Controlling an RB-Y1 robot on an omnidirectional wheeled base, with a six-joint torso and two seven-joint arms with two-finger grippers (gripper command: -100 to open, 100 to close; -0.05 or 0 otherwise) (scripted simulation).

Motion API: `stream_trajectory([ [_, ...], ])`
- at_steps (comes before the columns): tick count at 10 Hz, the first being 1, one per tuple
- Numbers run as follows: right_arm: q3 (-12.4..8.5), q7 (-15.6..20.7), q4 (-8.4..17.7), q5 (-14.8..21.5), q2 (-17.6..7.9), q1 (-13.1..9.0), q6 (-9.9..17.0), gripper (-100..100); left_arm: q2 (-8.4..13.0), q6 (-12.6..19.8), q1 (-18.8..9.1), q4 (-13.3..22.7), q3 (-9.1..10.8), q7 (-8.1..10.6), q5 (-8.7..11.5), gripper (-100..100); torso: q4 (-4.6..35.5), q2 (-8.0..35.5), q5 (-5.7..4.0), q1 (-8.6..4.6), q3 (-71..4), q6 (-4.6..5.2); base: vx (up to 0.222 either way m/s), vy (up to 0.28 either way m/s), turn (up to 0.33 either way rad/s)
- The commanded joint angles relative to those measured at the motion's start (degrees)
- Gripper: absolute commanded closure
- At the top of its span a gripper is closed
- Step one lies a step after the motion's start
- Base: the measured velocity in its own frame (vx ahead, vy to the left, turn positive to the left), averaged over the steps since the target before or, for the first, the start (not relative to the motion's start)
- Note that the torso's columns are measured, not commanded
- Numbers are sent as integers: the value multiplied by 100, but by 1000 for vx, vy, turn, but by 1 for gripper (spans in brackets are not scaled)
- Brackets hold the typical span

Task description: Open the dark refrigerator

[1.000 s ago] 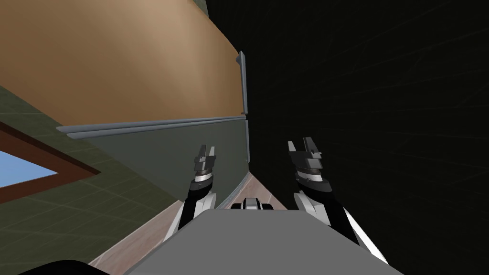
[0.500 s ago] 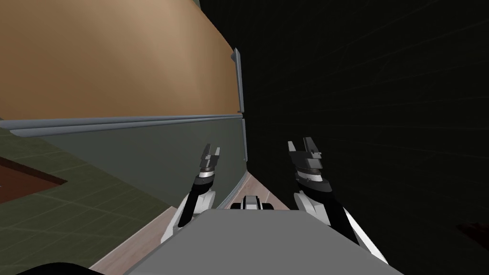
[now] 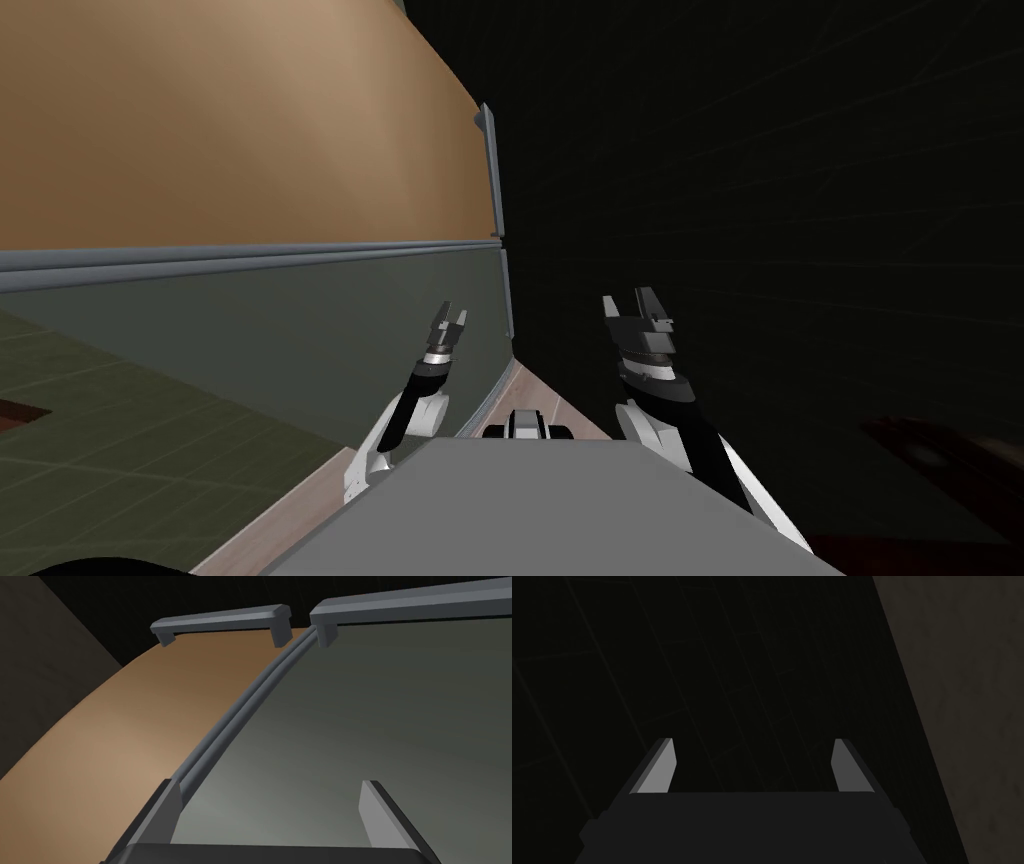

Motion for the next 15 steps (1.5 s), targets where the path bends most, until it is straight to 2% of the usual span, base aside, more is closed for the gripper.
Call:
stream_trajectory([
  [1, 0, 0, 0, 0, 0, 0, 0, 0, 399, 292, -295, 247, 57, 179, 259, -100, 0, -2, 0, 1, -1, -2, -16, 10, -192],
  [2, 0, 0, 0, 0, 0, 0, 0, 0, 562, 478, -483, 413, 73, 287, 431, -100, -1, -3, 0, 2, -2, 2, -22, 12, -247],
  [3, 0, 0, 0, 0, 0, 0, 0, 0, 688, 478, -483, 413, 73, 287, 431, -100, 0, -1, 0, 2, -1, 0, -17, 11, -89],
  [4, 0, 0, 0, 0, 0, 1, 0, 0, 881, 671, -679, 586, 90, 400, 611, -100, 0, -1, 0, 2, 0, -5, -21, 7, -188],
  [5, 0, 0, 0, 0, 0, 0, 0, 0, 958, 671, -679, 586, 90, 400, 611, -100, 0, -1, 0, 0, -1, 1, -18, 9, -94],
  [6, 0, 0, 0, 0, 0, 1, 0, 0, 1186, 870, -879, 762, 106, 515, 795, -100, 0, -2, 0, 1, -1, -4, -20, 10, -168],
  [7, 0, 0, 0, 0, 0, 0, 0, 0, 1234, 870, -879, 762, 106, 515, 795, -100, -1, -2, 0, 1, -1, 1, -16, 11, -102],
  [8, 0, 0, 0, 0, 0, 1, 0, 0, 1463, 1074, -1082, 942, 123, 631, 983, -100, -1, -3, 0, 1, -2, -3, -16, 9, -197],
  [9, 0, 0, 0, 0, 0, 0, 0, 0, 1516, 1074, -1082, 942, 123, 631, 983, -100, -1, -3, 0, 0, -2, 2, -13, 9, -106],
  [10, 0, 0, 0, 0, 0, 1, 0, 0, 1737, 1281, -1285, 1126, 141, 747, 1174, -100, -1, -2, 0, 1, -1, -4, -16, 10, -183],
  [11, 0, 0, 0, 0, 0, 0, 0, 0, 1802, 1281, -1285, 1126, 141, 747, 1174, -100, 0, -2, 0, 2, -1, 1, -18, 10, -122],
  [12, 0, 0, 0, 0, 0, 1, 0, 0, 2021, 1490, -1487, 1311, 160, 862, 1363, -100, 0, 0, 0, 1, 0, -3, -24, 7, -170],
  [13, 0, 0, 0, 0, 0, 0, 0, 0, 2090, 1490, -1487, 1311, 160, 862, 1363, -100, 0, -1, 0, 1, -1, 1, -19, 11, -123],
  [14, -1, 0, 0, 0, 0, 1, 0, 0, 2329, 1700, -1684, 1499, 180, 974, 1551, -100, -1, -2, 1, 2, 0, -3, -22, 9, -202],
  [15, 0, 0, 0, 0, 0, 0, 0, 0, 2380, 1700, -1684, 1499, 180, 974, 1551, -100, 0, -1, 0, 1, -1, 1, -18, 9, -124],
])
